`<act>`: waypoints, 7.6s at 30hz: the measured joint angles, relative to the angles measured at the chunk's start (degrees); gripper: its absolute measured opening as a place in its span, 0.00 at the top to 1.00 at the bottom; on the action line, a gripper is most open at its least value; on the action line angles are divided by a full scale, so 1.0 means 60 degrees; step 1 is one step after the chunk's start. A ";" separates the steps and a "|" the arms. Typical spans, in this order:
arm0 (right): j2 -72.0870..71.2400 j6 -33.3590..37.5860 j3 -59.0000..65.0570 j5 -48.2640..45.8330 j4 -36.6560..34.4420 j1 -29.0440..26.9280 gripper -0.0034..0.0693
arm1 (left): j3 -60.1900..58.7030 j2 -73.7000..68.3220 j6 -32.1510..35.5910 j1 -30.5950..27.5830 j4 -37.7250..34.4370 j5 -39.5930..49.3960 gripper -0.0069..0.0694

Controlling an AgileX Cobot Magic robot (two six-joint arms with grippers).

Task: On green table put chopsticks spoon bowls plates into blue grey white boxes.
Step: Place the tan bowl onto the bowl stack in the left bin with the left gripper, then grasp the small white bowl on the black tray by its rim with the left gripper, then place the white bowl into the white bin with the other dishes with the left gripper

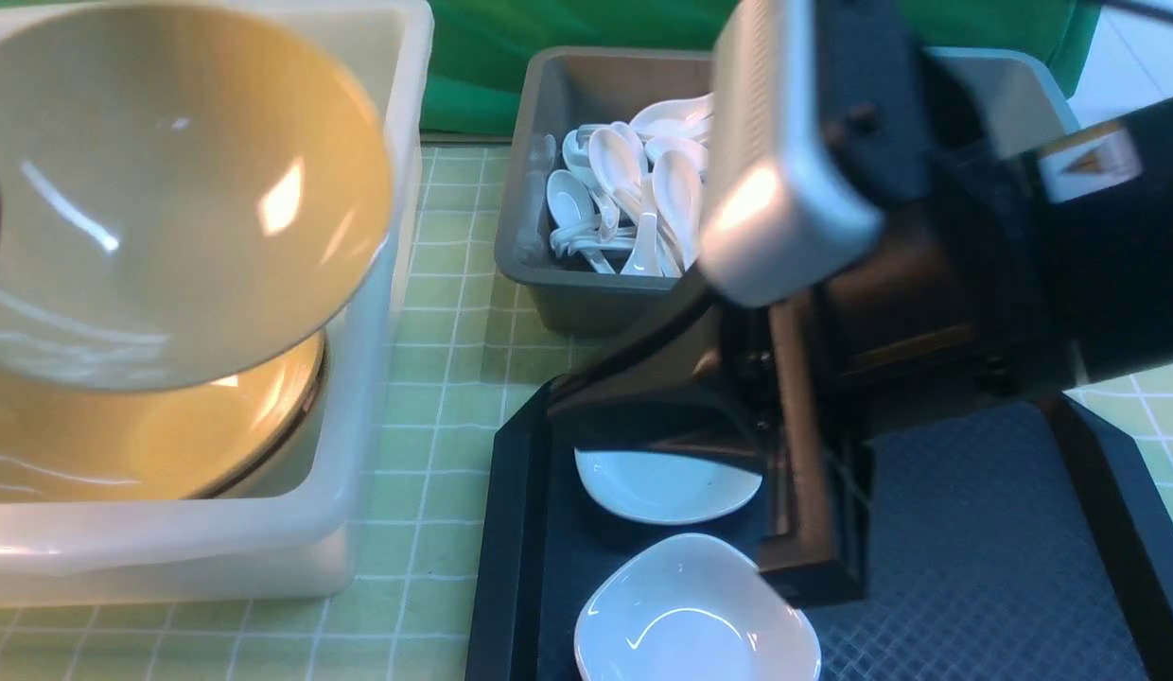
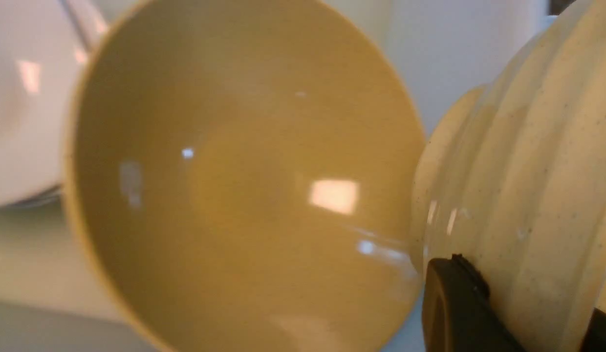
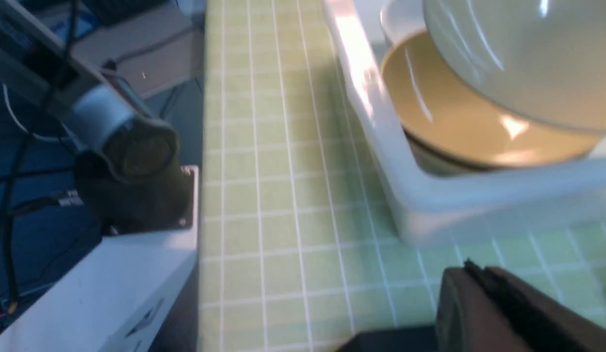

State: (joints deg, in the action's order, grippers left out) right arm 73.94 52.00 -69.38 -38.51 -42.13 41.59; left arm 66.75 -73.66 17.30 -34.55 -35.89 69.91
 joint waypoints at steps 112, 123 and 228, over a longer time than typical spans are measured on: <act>-0.2411 -0.1916 0.1852 -0.4128 0.0090 -0.3573 0.82 | 0.1003 -0.6000 -0.2754 1.0226 0.0966 -0.4797 0.42; -0.2411 -0.1711 0.1852 -0.4021 -0.0020 -0.3573 0.81 | 0.1023 -0.6241 -0.2884 1.0234 0.0966 -0.4962 0.42; -0.0111 0.0002 0.0240 0.0478 -0.1906 0.0007 0.90 | 0.1010 -0.3761 -0.4686 -0.0081 0.6385 -0.1854 0.87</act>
State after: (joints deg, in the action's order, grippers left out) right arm 73.27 52.01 -67.94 -35.64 -53.57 41.63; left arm 72.82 -96.22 -10.81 -35.04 2.42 58.79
